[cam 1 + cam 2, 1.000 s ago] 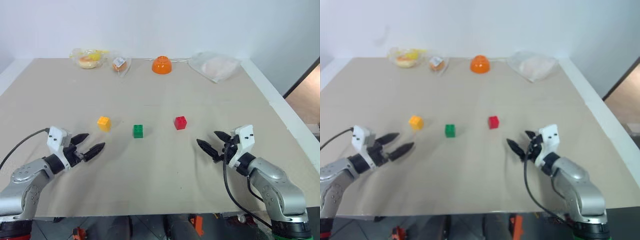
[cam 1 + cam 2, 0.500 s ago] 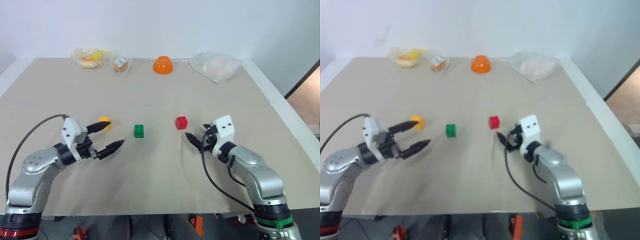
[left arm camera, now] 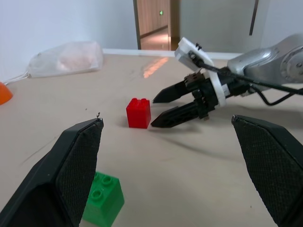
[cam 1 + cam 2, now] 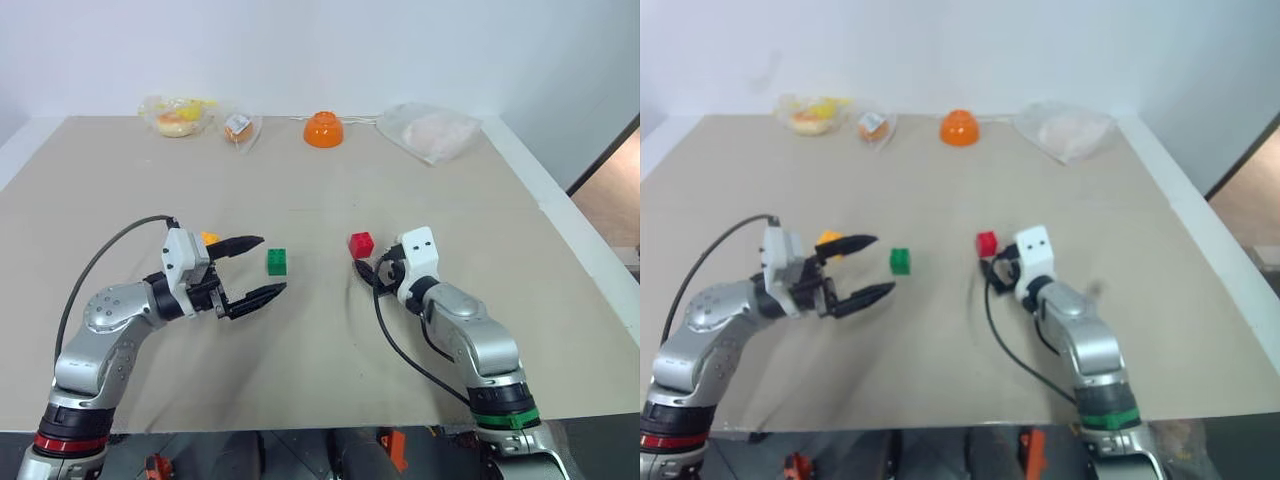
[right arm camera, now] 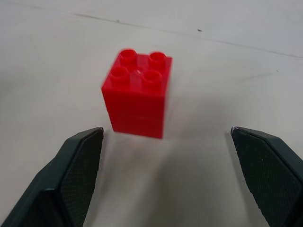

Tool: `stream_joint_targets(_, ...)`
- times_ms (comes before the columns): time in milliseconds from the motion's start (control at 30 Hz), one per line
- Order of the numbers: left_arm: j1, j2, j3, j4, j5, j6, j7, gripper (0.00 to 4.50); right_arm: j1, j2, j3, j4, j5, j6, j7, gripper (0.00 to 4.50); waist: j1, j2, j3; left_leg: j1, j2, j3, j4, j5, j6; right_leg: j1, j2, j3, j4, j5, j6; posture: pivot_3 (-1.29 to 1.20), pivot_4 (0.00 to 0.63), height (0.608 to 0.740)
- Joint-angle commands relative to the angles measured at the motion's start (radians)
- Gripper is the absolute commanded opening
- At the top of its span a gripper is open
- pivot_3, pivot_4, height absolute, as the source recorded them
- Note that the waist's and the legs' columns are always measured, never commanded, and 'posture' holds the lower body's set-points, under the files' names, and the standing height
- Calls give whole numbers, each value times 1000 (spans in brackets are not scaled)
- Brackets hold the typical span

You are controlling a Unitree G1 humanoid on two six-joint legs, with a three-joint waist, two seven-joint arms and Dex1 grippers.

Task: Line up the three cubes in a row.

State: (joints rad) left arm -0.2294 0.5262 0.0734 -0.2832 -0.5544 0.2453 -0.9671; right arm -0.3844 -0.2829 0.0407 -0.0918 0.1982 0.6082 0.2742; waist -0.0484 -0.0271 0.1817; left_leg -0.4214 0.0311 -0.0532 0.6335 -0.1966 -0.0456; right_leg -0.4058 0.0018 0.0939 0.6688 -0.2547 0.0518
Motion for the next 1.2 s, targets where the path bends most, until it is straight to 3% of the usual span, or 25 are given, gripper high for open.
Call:
stream_joint_targets(33,-16,-13,-2,9,-8,-9,6,4500,-38,23,11,-1,-20,-31,-8,4476,0,0,0,0,0,0,0,0,0,0,0,0,0,0,0,0,150,740)
stream_joint_targets(300,-1,-47,-2,11,4,-19,37,4500,-89,52,17,64,-49,-63,-5,4476,0,0,0,0,0,0,0,0,0,0,0,0,0,0,0,0,150,740)
stream_joint_targets(433,3,-48,5,17,9,-26,51,4500,-99,50,15,88,-58,-89,4,3404,0,0,0,0,0,0,0,0,0,0,0,0,0,0,0,0,150,740)
stream_joint_targets(633,-10,-59,32,28,-13,-19,88,4500,-108,51,15,124,-67,-131,23,1288,0,0,0,0,0,0,0,0,0,0,0,0,0,0,0,0,150,740)
stream_joint_targets(867,-16,-47,46,25,-38,5,89,4500,-92,25,12,120,-43,-127,93,1250,0,0,0,0,0,0,0,0,0,0,0,0,0,0,0,0,150,740)
stream_joint_targets(1000,-10,-3,25,24,-44,19,13,4500,-44,-80,5,22,90,-143,365,1250,1,0,0,0,0,0,0,0,0,0,0,0,0,0,0,0,150,740)
stream_joint_targets(1200,-38,74,5,86,-29,-3,-128,4500,21,-352,52,-12,179,-178,790,1250,1,0,0,0,0,0,0,0,0,0,0,-1,-1,-1,1,0,150,740)
